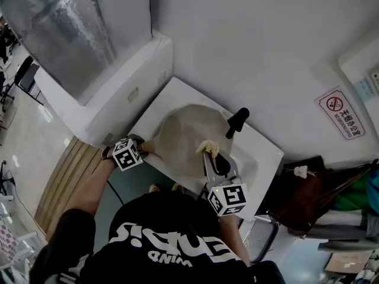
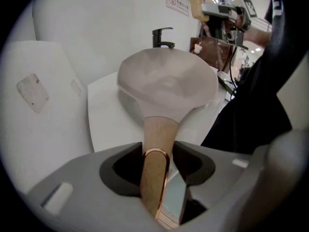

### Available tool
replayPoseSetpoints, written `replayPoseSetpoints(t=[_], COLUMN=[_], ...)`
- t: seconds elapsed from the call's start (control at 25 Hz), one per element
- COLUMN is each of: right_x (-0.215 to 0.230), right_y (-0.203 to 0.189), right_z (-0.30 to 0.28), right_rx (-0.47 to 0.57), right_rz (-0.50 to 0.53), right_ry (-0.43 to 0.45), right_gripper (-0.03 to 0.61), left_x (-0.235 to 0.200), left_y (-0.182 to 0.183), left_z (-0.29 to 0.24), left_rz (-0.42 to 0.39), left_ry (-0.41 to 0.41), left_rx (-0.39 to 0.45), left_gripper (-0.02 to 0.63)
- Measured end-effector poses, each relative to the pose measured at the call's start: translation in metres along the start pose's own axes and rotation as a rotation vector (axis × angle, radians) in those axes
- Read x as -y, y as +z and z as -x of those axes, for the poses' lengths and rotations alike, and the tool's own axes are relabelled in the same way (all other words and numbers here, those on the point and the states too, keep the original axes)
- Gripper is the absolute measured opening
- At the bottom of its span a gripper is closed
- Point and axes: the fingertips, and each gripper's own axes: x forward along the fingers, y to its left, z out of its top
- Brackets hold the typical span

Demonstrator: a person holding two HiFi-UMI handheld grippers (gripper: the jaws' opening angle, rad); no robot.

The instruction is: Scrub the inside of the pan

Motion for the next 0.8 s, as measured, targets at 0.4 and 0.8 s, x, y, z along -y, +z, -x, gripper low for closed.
replayPoseSetpoints(t=[0.4, 0.8], right_x=[0.003, -0.008], right_y=[-0.009, -0.019], right_z=[0.004, -0.006], right_rx=[-0.026, -0.051], right_rz=[-0.002, 0.011], right_ry=[0.001, 0.059], right_gripper=[0.075, 0.074], left_x=[0.014, 0.025], left_y=[-0.007, -0.018], left_z=[0.009, 0.032], left_rz=[-0.007, 0.087], left_ry=[-0.068, -0.074], left_rx=[-0.047, -0.044], left_gripper=[0.172, 0.169])
